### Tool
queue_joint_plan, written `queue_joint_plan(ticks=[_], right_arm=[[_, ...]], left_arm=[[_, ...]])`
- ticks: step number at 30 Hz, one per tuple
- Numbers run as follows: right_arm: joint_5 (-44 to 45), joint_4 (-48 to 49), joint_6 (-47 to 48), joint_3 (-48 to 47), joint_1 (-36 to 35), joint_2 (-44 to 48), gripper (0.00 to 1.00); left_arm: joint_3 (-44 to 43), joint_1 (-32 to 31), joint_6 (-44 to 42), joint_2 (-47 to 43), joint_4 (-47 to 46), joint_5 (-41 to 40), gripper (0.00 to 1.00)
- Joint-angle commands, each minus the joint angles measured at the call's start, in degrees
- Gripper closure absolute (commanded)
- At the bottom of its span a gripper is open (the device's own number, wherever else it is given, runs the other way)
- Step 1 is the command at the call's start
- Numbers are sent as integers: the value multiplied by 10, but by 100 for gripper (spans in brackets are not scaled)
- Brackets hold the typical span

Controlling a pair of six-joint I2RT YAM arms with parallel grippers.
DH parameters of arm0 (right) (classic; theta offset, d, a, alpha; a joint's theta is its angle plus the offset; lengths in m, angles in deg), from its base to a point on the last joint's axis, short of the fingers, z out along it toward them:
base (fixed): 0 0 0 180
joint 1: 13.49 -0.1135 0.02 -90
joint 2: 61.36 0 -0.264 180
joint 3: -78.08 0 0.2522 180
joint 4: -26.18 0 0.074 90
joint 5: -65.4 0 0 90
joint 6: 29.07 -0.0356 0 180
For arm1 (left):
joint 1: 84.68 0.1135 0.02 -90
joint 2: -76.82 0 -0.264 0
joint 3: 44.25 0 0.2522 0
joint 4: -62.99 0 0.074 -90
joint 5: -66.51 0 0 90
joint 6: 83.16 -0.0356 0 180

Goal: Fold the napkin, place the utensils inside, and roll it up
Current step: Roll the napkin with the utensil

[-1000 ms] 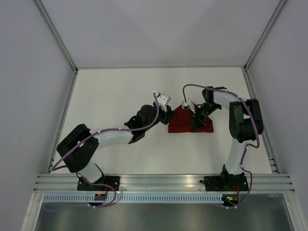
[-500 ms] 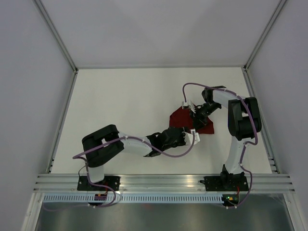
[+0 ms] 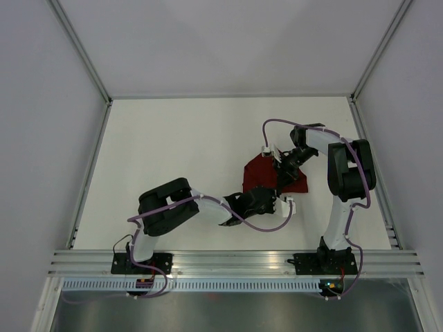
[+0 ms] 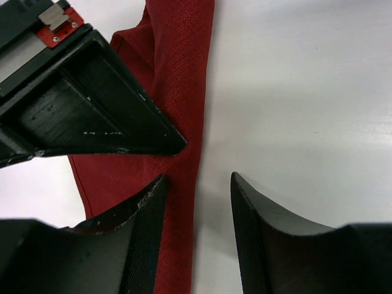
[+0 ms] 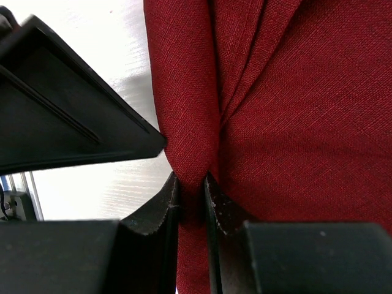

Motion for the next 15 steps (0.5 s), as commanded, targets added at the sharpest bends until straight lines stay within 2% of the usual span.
queue_joint_plan(ticks=[1, 8, 11, 12, 14, 15], right_arm=[[44, 15, 17, 7, 0, -31, 99], [44, 15, 15, 6, 0, -33, 99], [46, 21, 6, 4, 0, -28, 99], [45, 26, 0, 2, 0, -22, 94], [41, 34, -17, 1, 0, -6, 82], [41, 42, -26, 0, 0, 1, 68]], left_arm=[[-28, 4, -46, 21, -21, 2, 48], [-51, 18, -49, 40, 6, 15, 53], [-76, 24, -31, 47, 54, 32, 74], [-93, 26, -27, 49, 89, 38, 89], [-114, 29, -14, 51, 124, 52, 98], [-119, 30, -10, 51, 139, 56, 98]])
